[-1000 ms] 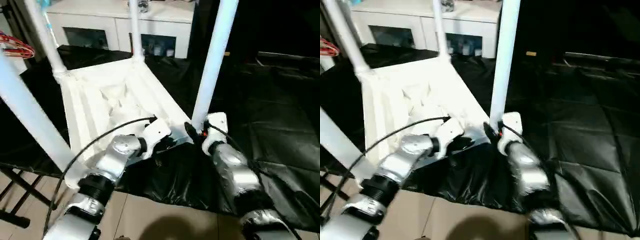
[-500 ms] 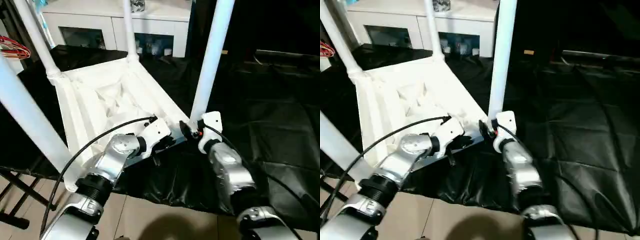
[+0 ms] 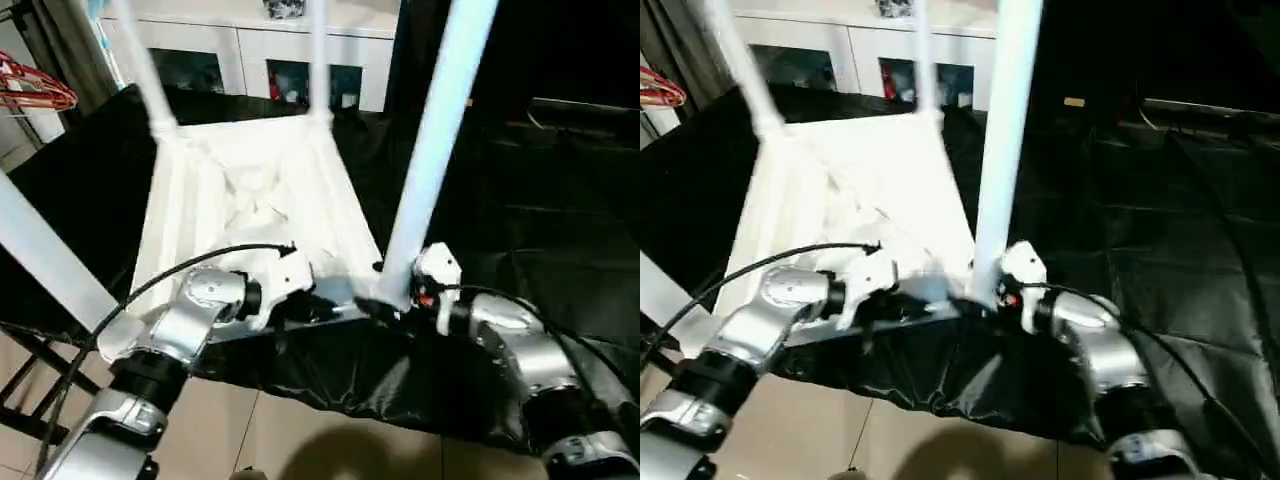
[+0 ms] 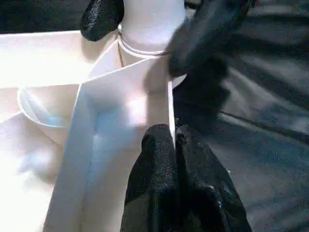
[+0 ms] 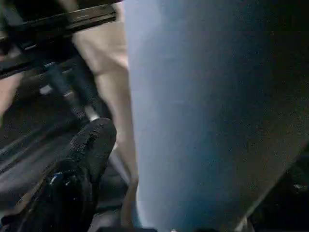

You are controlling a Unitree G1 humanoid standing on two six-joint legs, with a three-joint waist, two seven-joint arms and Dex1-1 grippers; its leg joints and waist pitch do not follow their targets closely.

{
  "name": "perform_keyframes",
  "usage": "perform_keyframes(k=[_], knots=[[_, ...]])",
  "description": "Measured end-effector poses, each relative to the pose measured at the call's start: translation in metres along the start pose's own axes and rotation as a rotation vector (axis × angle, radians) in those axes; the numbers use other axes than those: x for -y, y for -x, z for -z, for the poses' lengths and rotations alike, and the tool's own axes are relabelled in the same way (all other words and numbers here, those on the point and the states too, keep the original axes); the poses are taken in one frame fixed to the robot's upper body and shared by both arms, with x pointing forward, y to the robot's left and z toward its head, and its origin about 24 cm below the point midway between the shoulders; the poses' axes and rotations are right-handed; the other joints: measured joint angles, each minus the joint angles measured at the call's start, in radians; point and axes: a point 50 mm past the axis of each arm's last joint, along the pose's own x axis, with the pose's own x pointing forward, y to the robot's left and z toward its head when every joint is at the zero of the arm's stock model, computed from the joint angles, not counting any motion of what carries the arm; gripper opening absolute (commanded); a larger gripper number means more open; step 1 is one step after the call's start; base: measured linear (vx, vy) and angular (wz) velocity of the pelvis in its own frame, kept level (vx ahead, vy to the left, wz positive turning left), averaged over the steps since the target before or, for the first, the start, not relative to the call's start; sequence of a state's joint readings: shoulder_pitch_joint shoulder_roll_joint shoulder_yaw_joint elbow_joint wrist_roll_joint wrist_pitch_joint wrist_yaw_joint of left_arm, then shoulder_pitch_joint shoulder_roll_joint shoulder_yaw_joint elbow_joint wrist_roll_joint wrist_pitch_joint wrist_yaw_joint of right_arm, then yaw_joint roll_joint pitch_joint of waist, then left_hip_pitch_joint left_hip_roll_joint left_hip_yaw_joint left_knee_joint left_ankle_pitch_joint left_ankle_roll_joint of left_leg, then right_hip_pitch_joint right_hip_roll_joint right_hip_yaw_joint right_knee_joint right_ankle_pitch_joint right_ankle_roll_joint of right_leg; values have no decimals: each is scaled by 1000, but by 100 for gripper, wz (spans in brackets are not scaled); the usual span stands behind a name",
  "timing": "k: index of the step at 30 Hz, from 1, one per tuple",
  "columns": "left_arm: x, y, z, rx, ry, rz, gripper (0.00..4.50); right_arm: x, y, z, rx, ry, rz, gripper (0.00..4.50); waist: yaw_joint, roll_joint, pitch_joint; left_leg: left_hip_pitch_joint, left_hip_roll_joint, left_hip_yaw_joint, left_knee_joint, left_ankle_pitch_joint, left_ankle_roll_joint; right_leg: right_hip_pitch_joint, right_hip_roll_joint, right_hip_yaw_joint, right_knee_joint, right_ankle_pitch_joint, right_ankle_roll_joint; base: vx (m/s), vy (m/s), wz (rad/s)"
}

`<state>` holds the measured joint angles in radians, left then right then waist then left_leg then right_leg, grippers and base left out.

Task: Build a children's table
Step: Rotate leg to tighten

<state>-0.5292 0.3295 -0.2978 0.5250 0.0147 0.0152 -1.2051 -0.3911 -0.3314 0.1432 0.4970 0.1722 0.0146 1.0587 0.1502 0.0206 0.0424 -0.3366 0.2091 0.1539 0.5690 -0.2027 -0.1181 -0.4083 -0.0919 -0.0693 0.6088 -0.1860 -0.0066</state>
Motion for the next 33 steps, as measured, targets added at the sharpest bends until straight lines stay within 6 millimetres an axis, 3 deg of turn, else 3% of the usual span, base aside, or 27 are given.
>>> perform_keyframes(k=[5,15,23,29,33], knots=[[2,8,3,-14,2,71,0,-6,4,-2,-18,-13,-134,367,3,0,0,-2,0,0,1,0,0,-1,0,0,0,0,0,0,0,0],[7,16,6,-34,30,191,0,-14,9,-4,-74,-33,-292,270,21,0,0,-2,0,0,2,0,1,-1,0,0,1,0,0,0,0,0],[8,14,4,-30,40,216,0,-18,9,-3,-77,-37,-309,253,24,0,0,-2,0,0,2,0,0,-1,0,0,1,0,0,0,0,0],[4,11,5,-21,55,142,0,-20,4,3,-4,-62,-169,247,22,2,-1,1,0,0,3,0,0,0,0,0,2,1,-2,0,0,0],[-4,3,6,-16,89,13,0,-12,-10,7,59,-93,80,241,2,9,-3,4,-1,0,2,1,-3,2,0,1,1,2,1,0,0,0]])
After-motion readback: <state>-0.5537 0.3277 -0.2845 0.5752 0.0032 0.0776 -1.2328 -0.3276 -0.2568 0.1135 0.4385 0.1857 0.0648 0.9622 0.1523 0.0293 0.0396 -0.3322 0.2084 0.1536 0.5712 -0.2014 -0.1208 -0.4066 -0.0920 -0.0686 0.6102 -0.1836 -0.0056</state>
